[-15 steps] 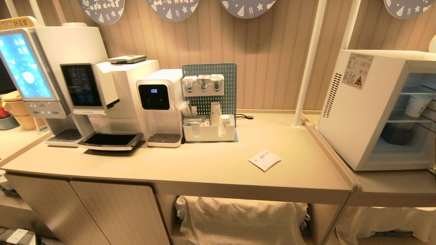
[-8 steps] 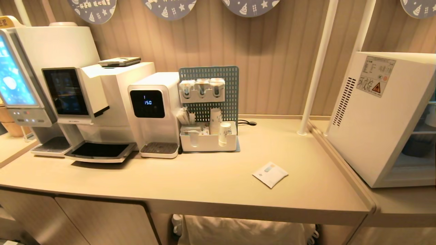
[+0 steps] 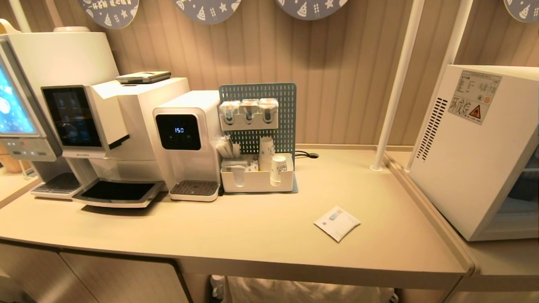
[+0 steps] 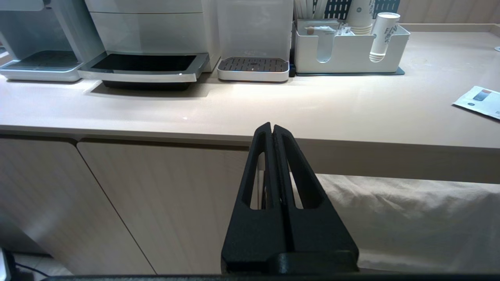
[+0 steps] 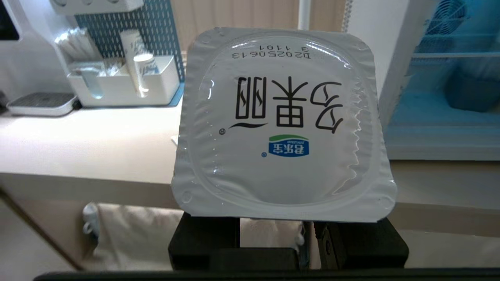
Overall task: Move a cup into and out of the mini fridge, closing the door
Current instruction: Place the yoghurt on the table
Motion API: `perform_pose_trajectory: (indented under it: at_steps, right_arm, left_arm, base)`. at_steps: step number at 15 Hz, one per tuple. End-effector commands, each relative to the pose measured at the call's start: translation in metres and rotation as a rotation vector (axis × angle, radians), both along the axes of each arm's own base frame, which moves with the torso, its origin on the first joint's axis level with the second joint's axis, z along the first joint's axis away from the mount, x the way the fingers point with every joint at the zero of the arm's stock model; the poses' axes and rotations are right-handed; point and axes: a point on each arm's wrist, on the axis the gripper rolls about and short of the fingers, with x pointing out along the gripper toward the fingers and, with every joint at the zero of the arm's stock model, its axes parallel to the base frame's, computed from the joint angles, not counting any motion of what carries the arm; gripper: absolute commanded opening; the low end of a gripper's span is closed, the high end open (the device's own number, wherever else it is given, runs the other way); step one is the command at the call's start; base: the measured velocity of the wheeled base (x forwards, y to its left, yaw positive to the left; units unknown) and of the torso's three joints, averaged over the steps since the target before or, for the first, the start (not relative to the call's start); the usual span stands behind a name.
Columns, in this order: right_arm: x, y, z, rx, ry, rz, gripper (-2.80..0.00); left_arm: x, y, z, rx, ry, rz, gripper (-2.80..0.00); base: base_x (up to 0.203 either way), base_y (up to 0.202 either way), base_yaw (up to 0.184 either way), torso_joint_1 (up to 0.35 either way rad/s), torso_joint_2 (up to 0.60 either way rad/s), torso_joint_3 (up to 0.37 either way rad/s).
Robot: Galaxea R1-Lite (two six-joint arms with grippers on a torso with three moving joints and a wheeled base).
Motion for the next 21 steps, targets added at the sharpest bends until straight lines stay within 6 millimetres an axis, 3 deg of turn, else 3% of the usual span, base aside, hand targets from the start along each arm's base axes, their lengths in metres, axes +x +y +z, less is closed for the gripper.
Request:
perform_pose_trajectory:
  at_steps: [1, 4, 6, 8, 10, 15, 21]
  right_arm:
    - [0.051, 0.000, 0.023, 0.004, 0.207, 0.021, -2.80]
    - [0.128, 0.002, 0.028, 0.024, 0.225, 0.057, -2.80]
    - [0.178, 0.003, 0.016, 0.053, 0.187, 0.067, -2.80]
    - [0.225, 0.004, -0.013, 0.072, 0.182, 0.043, -2.80]
    - [0.258, 0.007, -0.053, 0.077, 0.244, -0.001, -2.80]
    - [0.311, 0.014, -0.119, 0.051, 0.298, -0.060, -2.80]
    - [0.332, 0.022, -0.170, 0.022, 0.402, -0.047, -2.80]
  left_arm:
    - [0.000, 0.000, 0.000, -0.002, 0.002, -0.001, -2.80]
    - [0.000, 0.000, 0.000, -0.002, 0.002, -0.001, -2.80]
    - [0.000, 0.000, 0.000, -0.004, 0.002, -0.001, -2.80]
    - [0.000, 0.000, 0.000, -0.005, 0.002, -0.001, -2.80]
    - [0.000, 0.000, 0.000, -0.005, 0.002, -0.001, -2.80]
    - [0.000, 0.000, 0.000, -0.005, 0.002, -0.001, -2.80]
    - [0.000, 0.000, 0.000, -0.005, 0.002, -0.001, -2.80]
  base:
    - [0.000, 0.000, 0.000, 0.000, 0.00, 0.000]
    - [0.000, 0.000, 0.000, 0.000, 0.00, 0.000]
    - [0.000, 0.000, 0.000, 0.000, 0.00, 0.000]
    - [0.000, 0.000, 0.000, 0.000, 0.00, 0.000]
    - [0.000, 0.000, 0.000, 0.000, 0.00, 0.000]
    - [0.000, 0.000, 0.000, 0.000, 0.00, 0.000]
    - [0.000, 0.000, 0.000, 0.000, 0.00, 0.000]
